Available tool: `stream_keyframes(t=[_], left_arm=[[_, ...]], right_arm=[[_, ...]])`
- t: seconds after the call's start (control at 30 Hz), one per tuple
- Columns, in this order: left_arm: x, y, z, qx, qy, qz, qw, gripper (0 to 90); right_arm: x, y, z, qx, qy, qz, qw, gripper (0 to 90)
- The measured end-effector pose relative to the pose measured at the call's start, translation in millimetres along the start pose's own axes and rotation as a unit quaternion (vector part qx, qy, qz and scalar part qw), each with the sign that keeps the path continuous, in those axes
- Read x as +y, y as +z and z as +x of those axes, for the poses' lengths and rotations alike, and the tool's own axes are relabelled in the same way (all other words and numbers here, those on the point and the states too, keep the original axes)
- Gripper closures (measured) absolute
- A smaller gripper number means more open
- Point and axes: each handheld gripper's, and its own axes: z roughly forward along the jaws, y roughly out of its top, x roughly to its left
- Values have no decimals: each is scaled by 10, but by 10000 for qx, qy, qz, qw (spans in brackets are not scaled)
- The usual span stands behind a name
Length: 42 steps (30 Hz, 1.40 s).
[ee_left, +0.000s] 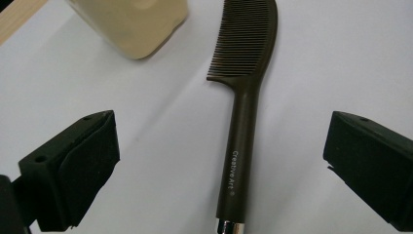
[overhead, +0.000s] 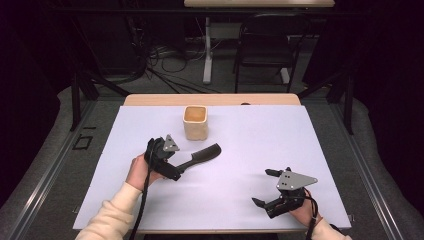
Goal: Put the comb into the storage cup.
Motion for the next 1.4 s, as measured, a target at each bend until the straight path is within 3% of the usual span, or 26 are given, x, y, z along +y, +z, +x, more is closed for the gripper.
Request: stream_keyframes(t=[0.13,0.23,0.33,0.43,0.57,0.8,0.87,1.03,1.2,1.23,1.4], left_arm=[[54,4,-33,-116,46,73,9999,0],[130,24,-82,-180,241,249,9992,2],[166,50,-98,-205,293,339,9988,0],[232,119,-94,-217,386,676,9967,0],[273,167,-90,-237,476,865,9948,9],[364,271,-129,-289,726,1195,9898,165],[379,290,-133,-288,784,1289,9881,160],[417,328,-116,-281,830,1522,9844,209],[447,367,-92,-335,772,1632,9830,341],[463,394,-83,-382,774,1716,9814,368],[472,485,-61,-453,749,1854,9788,476]], right_arm=[[0,0,4,17,-17,-1,10000,0],[-2,-8,-1,11,-1,-5,10000,0],[1,-5,-2,30,8,-34,10000,0],[-1,-4,2,37,15,-10,10000,0],[-6,7,0,48,33,16,10000,0],[-10,15,3,56,42,51,10000,0],[-9,18,2,58,36,34,10000,0],[-13,34,5,91,48,74,9999,0],[-13,22,1,40,50,46,10000,0],[-13,25,0,39,52,51,10000,0],[-13,28,-2,45,39,59,10000,0]])
